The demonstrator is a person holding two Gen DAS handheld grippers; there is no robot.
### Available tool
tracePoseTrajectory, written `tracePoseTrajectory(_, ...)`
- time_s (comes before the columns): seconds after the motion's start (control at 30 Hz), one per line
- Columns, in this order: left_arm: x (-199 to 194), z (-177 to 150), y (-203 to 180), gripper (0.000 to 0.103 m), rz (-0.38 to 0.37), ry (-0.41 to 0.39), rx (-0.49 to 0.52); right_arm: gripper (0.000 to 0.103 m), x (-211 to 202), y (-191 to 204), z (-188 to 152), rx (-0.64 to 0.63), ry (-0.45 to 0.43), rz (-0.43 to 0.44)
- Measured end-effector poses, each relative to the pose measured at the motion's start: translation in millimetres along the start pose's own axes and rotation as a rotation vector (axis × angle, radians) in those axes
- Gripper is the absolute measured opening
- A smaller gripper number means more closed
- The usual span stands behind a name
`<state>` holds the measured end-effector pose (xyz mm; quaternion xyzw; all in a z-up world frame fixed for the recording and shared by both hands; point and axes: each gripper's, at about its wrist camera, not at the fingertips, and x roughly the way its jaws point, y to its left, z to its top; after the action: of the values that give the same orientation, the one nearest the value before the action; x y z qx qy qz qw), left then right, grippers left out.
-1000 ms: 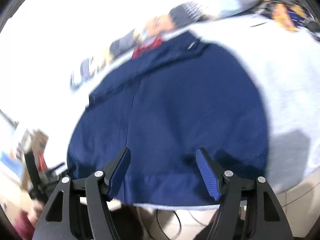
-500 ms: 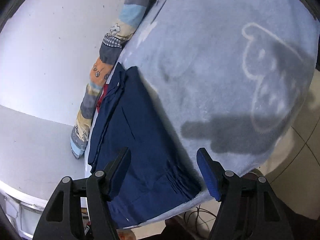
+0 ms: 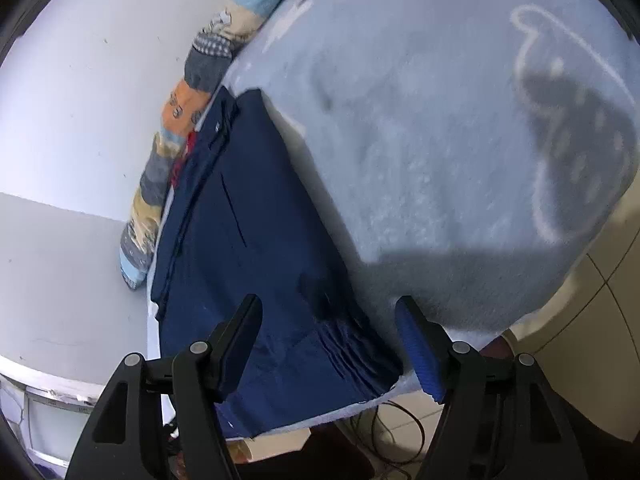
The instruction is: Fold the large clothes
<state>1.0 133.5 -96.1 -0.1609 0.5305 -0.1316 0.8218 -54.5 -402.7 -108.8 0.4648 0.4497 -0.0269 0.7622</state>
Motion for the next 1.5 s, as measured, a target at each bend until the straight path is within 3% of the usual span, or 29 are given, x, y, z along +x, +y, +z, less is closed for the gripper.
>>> tracePoseTrajectory(0.13,4,4,6,0.074,0.012,-0.008,-0.029,0.071,16,18,-8,-0.096,0.075,0.034)
tracePoseTrajectory(0.2,6,4,9,0.074,0.019,-0.010,-0.046,0.064,22,39,-15,-0.204,0.107,0.066)
tracePoseTrajectory(0.27,7,0,6,0.077,0.043,-0.009,-0.020,0.061,21,52,-18,-0.290,0.066,0.001)
tracePoseTrajectory(0.37,12,1,-12,0.081,0.070,-0.010,0.065,0.060,27,51,-17,-0.281,0.063,-0.046)
tracePoseTrajectory(0.43,8,1,-13,0.060,0.070,-0.032,0.088,0.060,28,50,-19,-0.281,0.060,-0.056)
tracePoseTrajectory(0.47,4,2,-11,0.036,0.071,-0.050,0.086,0.058,27,51,-19,-0.287,0.056,-0.055)
tracePoseTrajectory(0.5,1,3,-7,0.023,0.072,-0.064,0.072,0.057,24,53,-20,-0.296,0.046,-0.053)
tracePoseTrajectory(0.57,-2,4,6,0.023,0.026,-0.059,0.013,0.056,21,56,-19,-0.305,0.029,-0.058)
tracePoseTrajectory(0.63,0,5,8,0.023,0.032,-0.053,0.004,0.058,20,51,-15,-0.290,0.009,-0.112)
tracePoseTrajectory(0.73,1,4,5,0.023,0.050,-0.052,0.019,0.059,17,39,-9,-0.230,0.013,-0.111)
tracePoseTrajectory(0.87,9,7,4,0.035,0.045,-0.042,-0.016,0.060,17,32,-5,-0.199,0.017,-0.107)
tracePoseTrajectory(0.93,11,7,1,0.053,0.021,-0.030,-0.007,0.062,22,34,-5,-0.202,0.026,-0.119)
tracePoseTrajectory(1.0,13,5,-7,0.081,0.016,-0.017,0.033,0.063,25,38,-7,-0.222,0.025,-0.132)
tracePoseTrajectory(1.07,17,1,-22,0.085,0.065,-0.008,0.108,0.061,27,43,-10,-0.256,0.028,-0.141)
tracePoseTrajectory(1.1,19,0,-27,0.083,0.088,-0.014,0.133,0.060,28,47,-13,-0.288,0.026,-0.152)
tracePoseTrajectory(1.13,20,-2,-32,0.078,0.110,-0.018,0.168,0.048,29,50,-15,-0.307,0.031,-0.145)
tracePoseTrajectory(1.17,20,-2,-34,0.061,0.130,-0.028,0.182,0.030,29,51,-16,-0.313,0.043,-0.115)
tracePoseTrajectory(1.2,16,-2,-33,0.040,0.152,-0.048,0.184,0.029,27,53,-18,-0.323,0.040,-0.110)
tracePoseTrajectory(1.23,13,-1,-29,0.028,0.140,-0.060,0.164,0.027,24,55,-19,-0.340,0.034,-0.107)
tracePoseTrajectory(1.33,1,4,-14,0.022,0.066,-0.087,0.088,0.024,17,58,-18,-0.323,0.020,-0.029)
tracePoseTrajectory(1.4,-6,4,-13,0.021,0.049,-0.113,0.088,0.023,7,62,-18,-0.306,-0.010,0.091)
tracePoseTrajectory(1.5,-26,4,-15,0.021,-0.001,-0.197,0.092,0.023,-2,70,-19,-0.323,-0.040,0.147)
